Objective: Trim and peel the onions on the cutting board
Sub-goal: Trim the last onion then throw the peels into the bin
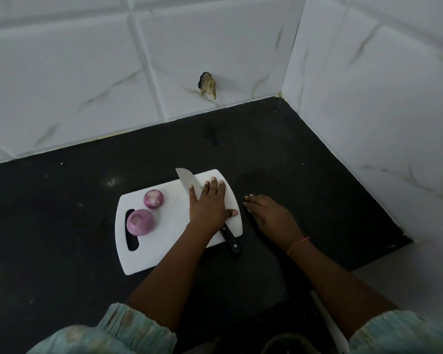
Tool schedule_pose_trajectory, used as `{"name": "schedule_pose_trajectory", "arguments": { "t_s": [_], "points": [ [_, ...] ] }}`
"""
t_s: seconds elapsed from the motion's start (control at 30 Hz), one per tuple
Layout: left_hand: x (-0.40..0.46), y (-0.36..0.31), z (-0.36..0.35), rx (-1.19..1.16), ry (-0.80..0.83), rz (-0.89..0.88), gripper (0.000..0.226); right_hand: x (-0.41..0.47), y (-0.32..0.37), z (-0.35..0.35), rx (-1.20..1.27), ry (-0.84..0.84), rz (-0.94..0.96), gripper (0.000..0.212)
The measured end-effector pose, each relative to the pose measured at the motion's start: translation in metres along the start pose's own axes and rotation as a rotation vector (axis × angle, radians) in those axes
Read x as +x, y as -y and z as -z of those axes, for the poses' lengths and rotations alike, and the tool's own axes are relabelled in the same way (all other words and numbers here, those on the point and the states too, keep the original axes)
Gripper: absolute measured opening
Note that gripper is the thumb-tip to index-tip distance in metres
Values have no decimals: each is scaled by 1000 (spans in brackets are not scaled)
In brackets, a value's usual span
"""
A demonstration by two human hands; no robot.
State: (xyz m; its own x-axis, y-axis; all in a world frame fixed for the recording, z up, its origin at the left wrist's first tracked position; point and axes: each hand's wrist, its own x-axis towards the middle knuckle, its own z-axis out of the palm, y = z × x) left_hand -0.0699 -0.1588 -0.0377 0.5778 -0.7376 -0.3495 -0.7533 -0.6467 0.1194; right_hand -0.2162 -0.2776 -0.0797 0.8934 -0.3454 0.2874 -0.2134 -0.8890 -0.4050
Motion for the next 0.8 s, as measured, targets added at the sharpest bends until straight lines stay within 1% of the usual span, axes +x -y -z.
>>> {"name": "schedule_pose_trajectory", "arguments": {
  "t_s": [0.03,0.1,0.17,0.2,0.23,0.3,0.37,0.43,0.5,0.63,0.7,0.8],
  "points": [
    [0,0,1,-5,3,-4,89,-5,0,4,0,-51,-46,18],
    [0,1,1,-11,4,-5,90,-15,0,13,126,-176,-245,5],
    [1,1,2,-8,7,-5,89,-23,-3,19,282,-321,-415,5],
    [1,0,2,-4,5,-4,89,-26,-4,19,286,-366,-442,12],
    [1,0,3,0,2,-3,89,-28,-4,16,258,-353,-451,22],
    [1,-3,5,2,-4,-1,88,-27,3,7,145,-208,-462,38],
    [0,-4,7,-19,0,3,88,-22,15,-4,23,-105,-460,46],
    [1,-4,6,-30,1,8,88,-19,21,-10,-59,-58,-428,49],
    [2,-5,6,-28,5,12,89,-20,20,-10,-100,3,-334,48],
    [2,-5,6,-40,3,17,88,-27,20,-2,-41,165,-89,52],
    [2,-5,6,-45,13,22,89,-27,22,4,3,197,-47,52],
    [4,-5,6,-50,24,29,90,-36,24,18,-31,267,-43,54]
  ]
}}
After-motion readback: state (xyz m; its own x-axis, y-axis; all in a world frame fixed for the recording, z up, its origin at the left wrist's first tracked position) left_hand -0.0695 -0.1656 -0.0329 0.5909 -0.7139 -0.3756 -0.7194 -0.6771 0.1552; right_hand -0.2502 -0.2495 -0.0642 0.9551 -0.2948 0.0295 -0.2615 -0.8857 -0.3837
